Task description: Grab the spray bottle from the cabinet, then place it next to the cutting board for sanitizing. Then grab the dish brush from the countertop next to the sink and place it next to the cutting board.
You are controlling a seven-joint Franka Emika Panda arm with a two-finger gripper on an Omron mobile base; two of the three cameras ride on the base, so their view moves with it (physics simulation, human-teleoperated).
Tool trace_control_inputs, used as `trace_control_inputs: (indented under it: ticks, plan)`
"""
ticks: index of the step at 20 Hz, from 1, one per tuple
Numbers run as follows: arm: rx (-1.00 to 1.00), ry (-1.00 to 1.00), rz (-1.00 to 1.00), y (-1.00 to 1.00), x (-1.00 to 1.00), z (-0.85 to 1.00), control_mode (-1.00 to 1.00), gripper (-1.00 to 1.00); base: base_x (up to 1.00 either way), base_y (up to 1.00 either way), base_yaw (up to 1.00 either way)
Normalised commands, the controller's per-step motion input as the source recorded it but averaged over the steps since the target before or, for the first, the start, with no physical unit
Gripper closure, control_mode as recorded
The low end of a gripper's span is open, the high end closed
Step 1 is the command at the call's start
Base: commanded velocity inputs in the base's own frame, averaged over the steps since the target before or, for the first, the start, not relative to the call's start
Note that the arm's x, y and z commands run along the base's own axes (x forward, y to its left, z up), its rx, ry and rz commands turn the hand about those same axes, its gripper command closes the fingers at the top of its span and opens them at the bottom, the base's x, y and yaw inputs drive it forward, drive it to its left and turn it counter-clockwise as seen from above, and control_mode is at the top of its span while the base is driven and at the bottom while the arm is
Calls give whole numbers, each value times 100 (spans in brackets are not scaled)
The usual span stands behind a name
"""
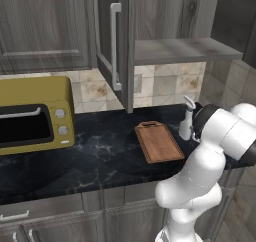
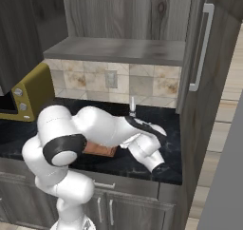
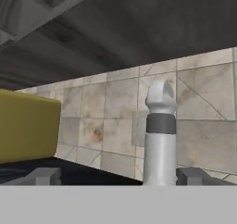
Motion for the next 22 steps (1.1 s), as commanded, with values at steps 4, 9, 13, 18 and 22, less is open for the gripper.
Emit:
trace_control_inputs:
  ticks: [4,9,13,18,22]
  plan:
    - [-1,-11,0,2,-80,69,-100,-100,0,0,0]
    - [-5,0,0,4,-79,100,-100,-100,0,0,0]
    - [-17,3,-7,46,-56,100,-100,-100,0,0,0]
    - [-17,13,-9,39,-41,100,-100,-100,0,0,0]
    - [-15,17,-15,17,-50,99,-100,-100,0,0,0]
